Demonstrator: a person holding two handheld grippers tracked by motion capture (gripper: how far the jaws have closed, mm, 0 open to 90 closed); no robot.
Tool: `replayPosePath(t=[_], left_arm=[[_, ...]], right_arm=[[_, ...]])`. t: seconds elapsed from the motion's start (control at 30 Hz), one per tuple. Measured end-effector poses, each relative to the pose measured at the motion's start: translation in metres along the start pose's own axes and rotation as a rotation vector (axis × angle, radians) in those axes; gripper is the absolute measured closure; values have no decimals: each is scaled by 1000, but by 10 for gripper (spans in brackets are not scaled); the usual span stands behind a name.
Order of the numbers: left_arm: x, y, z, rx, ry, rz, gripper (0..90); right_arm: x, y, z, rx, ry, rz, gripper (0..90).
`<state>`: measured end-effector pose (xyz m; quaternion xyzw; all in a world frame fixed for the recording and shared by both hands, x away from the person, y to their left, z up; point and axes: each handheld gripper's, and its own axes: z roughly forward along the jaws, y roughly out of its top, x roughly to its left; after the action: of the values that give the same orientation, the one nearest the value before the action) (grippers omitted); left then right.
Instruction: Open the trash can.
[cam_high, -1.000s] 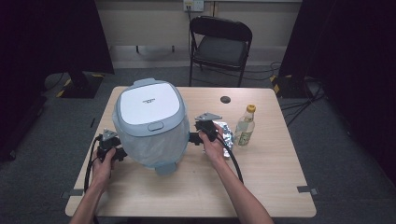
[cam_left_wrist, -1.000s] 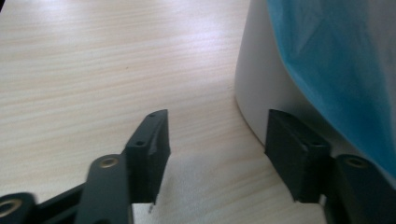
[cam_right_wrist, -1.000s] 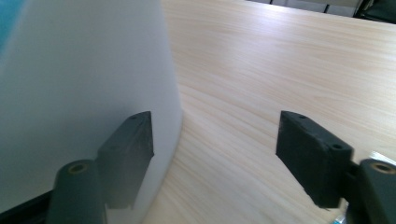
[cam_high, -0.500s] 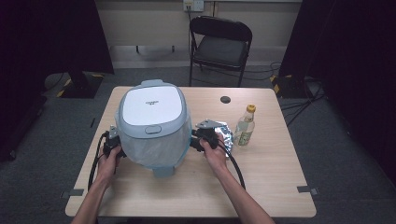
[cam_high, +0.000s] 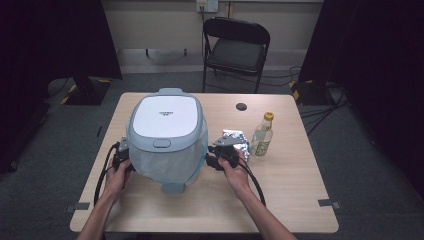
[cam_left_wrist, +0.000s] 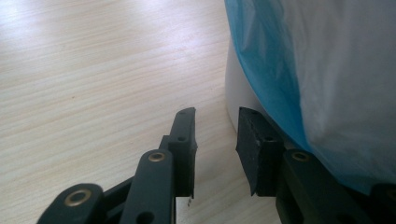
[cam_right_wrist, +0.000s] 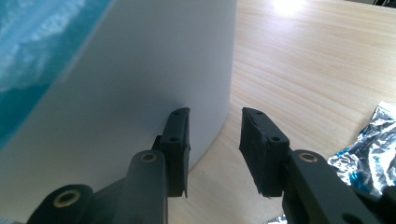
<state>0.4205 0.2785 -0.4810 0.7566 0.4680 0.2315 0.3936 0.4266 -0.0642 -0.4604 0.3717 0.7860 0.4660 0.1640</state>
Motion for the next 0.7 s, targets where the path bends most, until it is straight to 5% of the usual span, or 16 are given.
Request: replayPosePath(t=[0.23,0.7], left_arm=[[-7,1,-2,9,-1,34,753],[-16,-6,-22,8,-30,11,769]], right_arm=[[3,-2,-6,10,19,-7,675],[10,-11,-19,15,72,-24,717]])
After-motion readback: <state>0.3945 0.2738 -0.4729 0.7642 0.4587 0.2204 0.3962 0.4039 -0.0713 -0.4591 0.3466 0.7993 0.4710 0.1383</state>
